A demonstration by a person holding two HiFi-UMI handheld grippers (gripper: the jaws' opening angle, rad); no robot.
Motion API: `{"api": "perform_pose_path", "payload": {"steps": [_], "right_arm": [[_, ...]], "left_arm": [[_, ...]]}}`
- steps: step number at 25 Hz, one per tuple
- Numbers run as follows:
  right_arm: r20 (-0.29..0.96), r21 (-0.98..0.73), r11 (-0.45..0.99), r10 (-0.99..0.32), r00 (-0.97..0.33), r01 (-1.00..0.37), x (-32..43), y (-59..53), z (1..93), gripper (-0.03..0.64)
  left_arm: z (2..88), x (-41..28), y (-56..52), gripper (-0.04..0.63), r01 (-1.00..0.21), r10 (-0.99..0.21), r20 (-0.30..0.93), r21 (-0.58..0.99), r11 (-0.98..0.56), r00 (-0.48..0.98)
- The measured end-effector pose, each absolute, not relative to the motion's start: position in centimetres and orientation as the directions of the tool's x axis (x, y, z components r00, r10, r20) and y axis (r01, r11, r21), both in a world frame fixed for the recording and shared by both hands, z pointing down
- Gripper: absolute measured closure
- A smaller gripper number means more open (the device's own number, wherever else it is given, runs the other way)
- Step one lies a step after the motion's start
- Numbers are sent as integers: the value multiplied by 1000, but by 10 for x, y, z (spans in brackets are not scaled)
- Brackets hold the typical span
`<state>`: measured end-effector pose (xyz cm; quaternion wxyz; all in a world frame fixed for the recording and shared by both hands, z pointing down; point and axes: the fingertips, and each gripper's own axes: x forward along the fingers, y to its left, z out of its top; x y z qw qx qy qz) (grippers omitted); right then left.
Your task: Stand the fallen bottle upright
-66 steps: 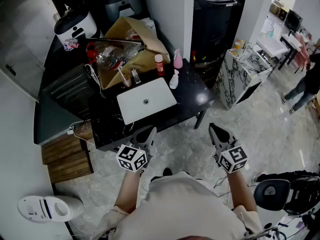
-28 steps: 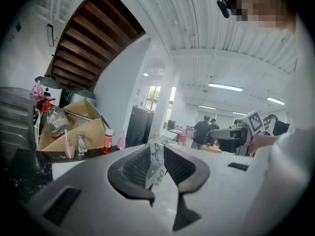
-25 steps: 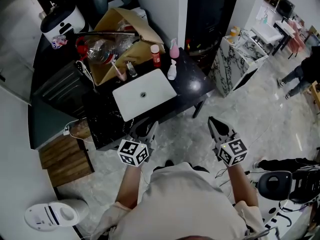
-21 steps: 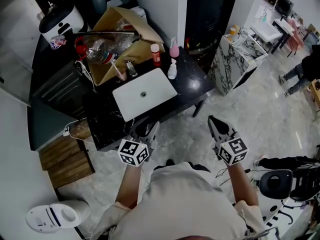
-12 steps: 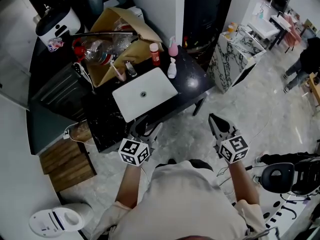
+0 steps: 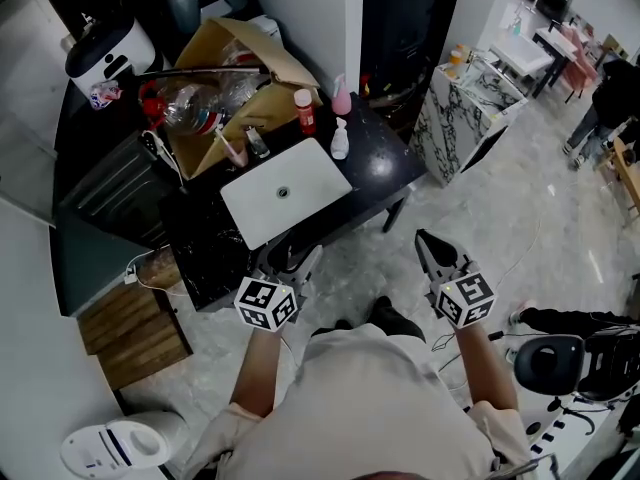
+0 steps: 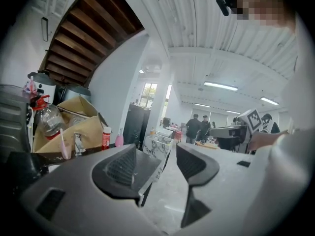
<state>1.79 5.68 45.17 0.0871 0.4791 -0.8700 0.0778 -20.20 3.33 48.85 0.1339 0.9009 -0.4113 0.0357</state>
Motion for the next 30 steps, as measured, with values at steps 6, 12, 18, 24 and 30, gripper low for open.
{"api": "perform_pose_path", "payload": {"steps": [6, 12, 18, 24, 30], "right_arm": [[230, -70, 530, -816, -531, -845, 29, 35, 462, 584], [234, -93, 545, -802, -550, -833, 46, -5, 471, 584], [244, -108, 564, -783, -572, -818, 67, -62, 478, 584], [255, -122, 595, -754, -605, -794, 86, -122, 478, 584], [256, -132, 640, -716, -649, -757, 103, -175, 483, 584]], "left_arm": [[498, -193, 16, 337, -756, -731, 197, 208, -620, 654], [505, -176, -18, 337, -771, -743, 211, 218, -598, 635], [508, -153, -69, 333, -786, -755, 220, 219, -578, 617], [507, -131, -118, 333, -806, -774, 230, 225, -548, 590], [512, -112, -156, 327, -831, -796, 246, 231, -505, 553]]}}
